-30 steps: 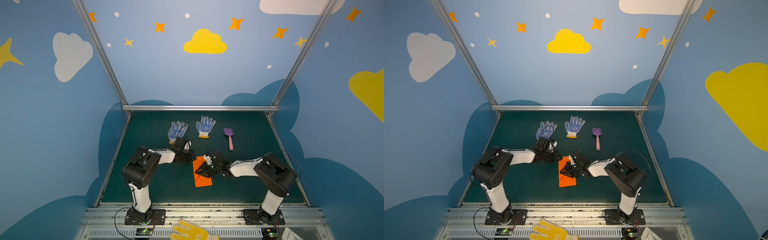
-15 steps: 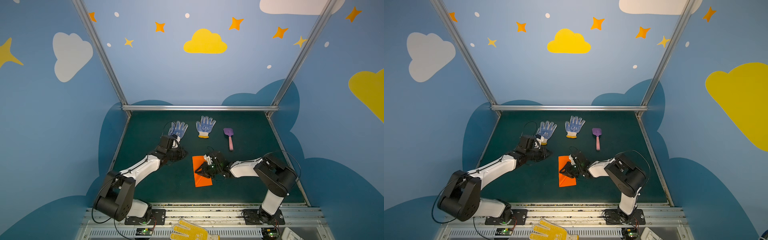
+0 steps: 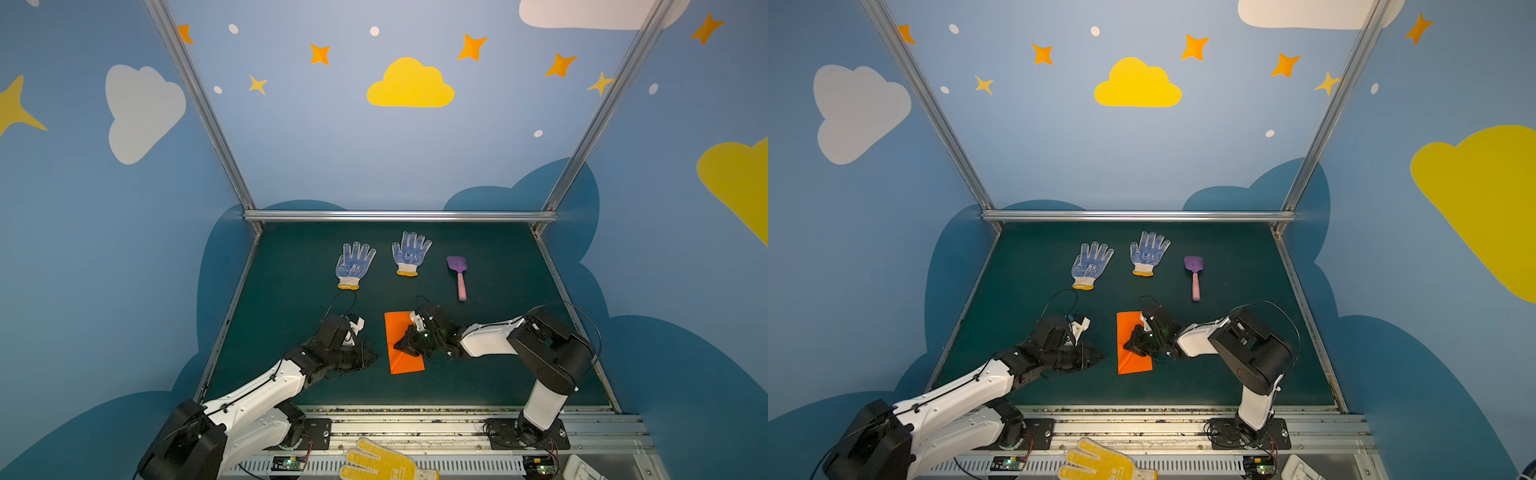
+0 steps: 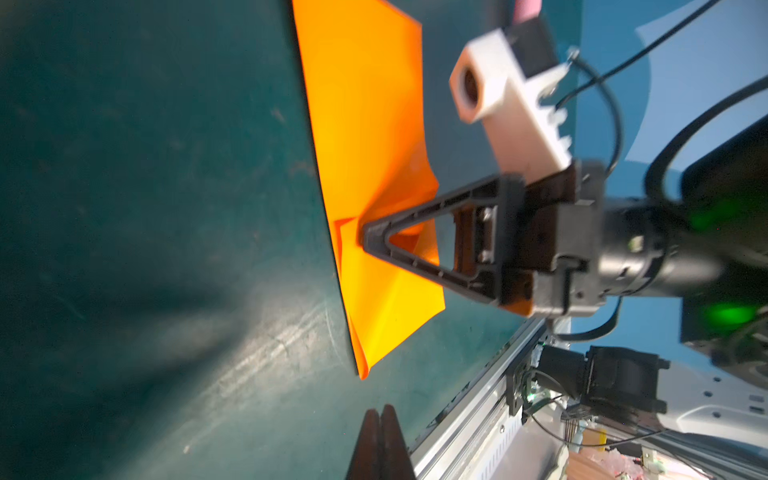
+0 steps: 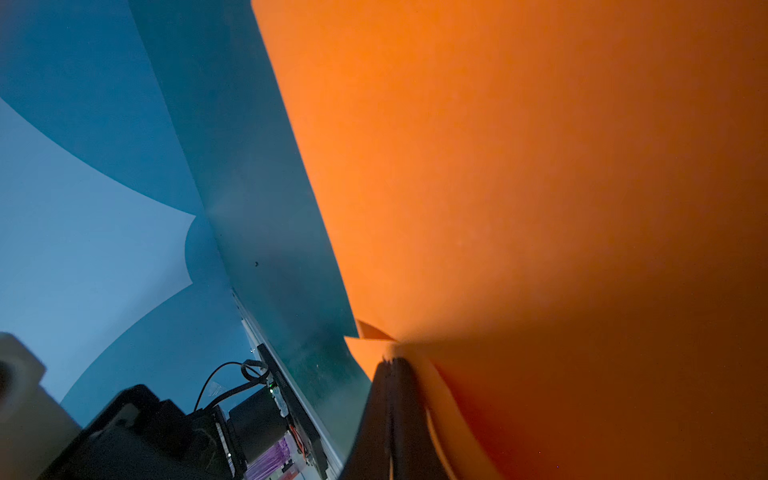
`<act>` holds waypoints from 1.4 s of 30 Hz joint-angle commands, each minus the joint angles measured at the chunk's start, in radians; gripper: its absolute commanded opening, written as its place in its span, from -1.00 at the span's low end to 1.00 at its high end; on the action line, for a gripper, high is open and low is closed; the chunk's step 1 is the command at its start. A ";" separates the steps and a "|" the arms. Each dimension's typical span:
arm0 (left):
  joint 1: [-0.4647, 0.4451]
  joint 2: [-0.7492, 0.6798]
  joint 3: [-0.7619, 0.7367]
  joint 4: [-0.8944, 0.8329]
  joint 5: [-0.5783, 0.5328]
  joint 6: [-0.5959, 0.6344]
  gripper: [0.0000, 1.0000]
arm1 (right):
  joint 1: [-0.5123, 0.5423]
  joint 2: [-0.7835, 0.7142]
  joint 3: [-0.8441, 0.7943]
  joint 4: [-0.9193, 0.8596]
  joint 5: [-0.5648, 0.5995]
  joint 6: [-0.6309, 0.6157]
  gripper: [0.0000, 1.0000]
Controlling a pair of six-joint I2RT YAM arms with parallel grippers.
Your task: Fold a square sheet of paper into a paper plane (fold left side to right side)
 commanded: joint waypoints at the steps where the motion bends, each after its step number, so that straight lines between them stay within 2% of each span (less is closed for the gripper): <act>1: -0.043 0.056 0.025 0.066 -0.033 -0.008 -0.93 | 0.010 0.015 -0.027 -0.110 0.044 0.006 -1.00; 9: -0.141 0.253 0.137 0.110 -0.054 0.038 -0.93 | 0.013 0.008 -0.026 -0.125 0.050 0.006 -1.00; 16: -0.165 0.355 0.181 0.131 -0.052 0.059 -0.93 | 0.013 0.008 -0.023 -0.131 0.053 0.004 -1.00; 42: -0.166 0.464 0.135 0.149 -0.097 0.095 -0.93 | 0.016 -0.014 -0.027 -0.140 0.062 0.017 -1.00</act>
